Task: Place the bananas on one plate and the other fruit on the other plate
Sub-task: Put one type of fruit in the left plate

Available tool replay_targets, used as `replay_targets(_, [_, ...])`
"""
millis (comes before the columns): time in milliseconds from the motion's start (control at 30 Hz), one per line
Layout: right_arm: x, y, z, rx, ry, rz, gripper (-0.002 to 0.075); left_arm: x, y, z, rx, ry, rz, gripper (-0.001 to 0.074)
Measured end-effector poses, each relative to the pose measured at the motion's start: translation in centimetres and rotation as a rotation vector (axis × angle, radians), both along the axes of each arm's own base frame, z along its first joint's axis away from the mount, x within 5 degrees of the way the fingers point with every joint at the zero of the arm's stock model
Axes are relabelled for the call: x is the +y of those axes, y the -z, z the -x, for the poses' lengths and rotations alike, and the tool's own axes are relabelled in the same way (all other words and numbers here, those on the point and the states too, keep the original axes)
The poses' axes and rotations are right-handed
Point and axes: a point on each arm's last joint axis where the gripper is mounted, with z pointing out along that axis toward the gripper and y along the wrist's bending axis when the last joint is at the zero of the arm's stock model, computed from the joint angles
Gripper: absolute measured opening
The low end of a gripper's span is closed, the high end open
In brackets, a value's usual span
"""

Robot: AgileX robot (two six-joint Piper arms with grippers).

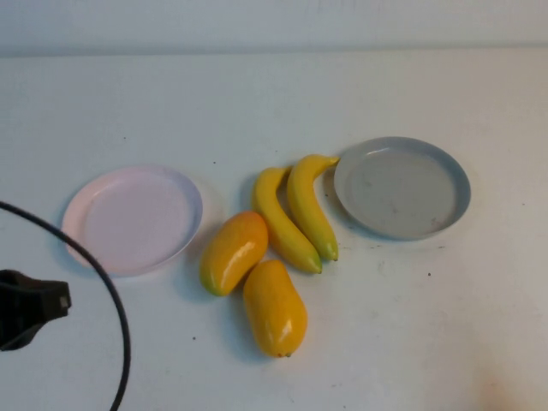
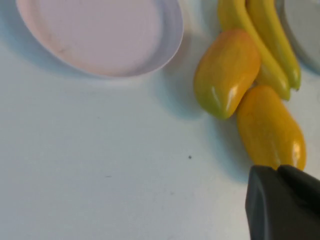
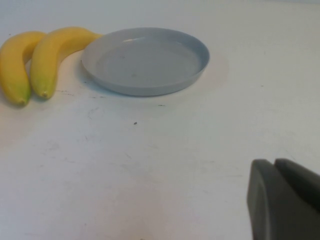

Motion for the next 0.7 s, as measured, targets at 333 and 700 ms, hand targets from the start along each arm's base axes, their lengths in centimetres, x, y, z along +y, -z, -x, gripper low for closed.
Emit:
replay_targets(333, [0.0, 0.0, 0.0, 0.001, 0.0, 0.0, -0.0015, -2.9, 2.7, -8.3, 0.23, 0.212, -0.129, -0.0005])
replay_targets(700, [0.0, 0.0, 0.0, 0.001, 0.0, 0.0, -0.0015, -14.5, 3.6, -12.1, 0.28, 0.439, -0.296, -0.0005])
